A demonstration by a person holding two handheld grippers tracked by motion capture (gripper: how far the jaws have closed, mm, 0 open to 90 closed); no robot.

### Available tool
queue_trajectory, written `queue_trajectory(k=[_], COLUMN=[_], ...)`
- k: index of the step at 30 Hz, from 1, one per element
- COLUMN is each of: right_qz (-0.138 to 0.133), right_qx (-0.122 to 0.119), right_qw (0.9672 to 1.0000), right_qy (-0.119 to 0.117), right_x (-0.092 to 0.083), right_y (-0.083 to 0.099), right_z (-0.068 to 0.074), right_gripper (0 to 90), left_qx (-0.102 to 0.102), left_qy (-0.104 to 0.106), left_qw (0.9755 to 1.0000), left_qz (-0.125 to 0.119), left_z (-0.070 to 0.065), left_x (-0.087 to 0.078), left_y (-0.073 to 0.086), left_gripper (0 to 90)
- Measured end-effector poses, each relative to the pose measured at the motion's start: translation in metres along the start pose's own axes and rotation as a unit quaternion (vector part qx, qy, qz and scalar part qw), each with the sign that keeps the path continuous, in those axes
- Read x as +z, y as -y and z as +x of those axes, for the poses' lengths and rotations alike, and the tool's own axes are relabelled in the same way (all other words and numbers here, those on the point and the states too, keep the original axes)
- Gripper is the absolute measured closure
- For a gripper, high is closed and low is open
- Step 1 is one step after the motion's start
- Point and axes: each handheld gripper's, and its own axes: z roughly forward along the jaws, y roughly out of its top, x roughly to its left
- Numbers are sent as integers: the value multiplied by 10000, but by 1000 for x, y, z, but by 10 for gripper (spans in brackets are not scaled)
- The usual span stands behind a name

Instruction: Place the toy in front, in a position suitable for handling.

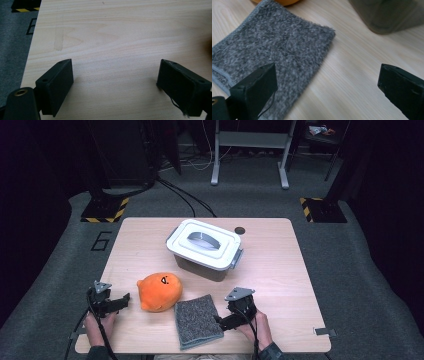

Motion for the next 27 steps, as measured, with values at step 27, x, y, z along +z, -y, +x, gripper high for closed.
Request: queue_trajectory(k=[27], right_qz=[466], right_qx=[-566], right_qw=[9963], right_qy=[-447], right_x=[57], right_y=[-12], right_z=[41], right_gripper=[138], left_qx=[4], left_qy=[-3], left_qw=[10000], left_qz=[-1], left_z=[0], left_x=[0], left_y=[0], left_gripper=[131])
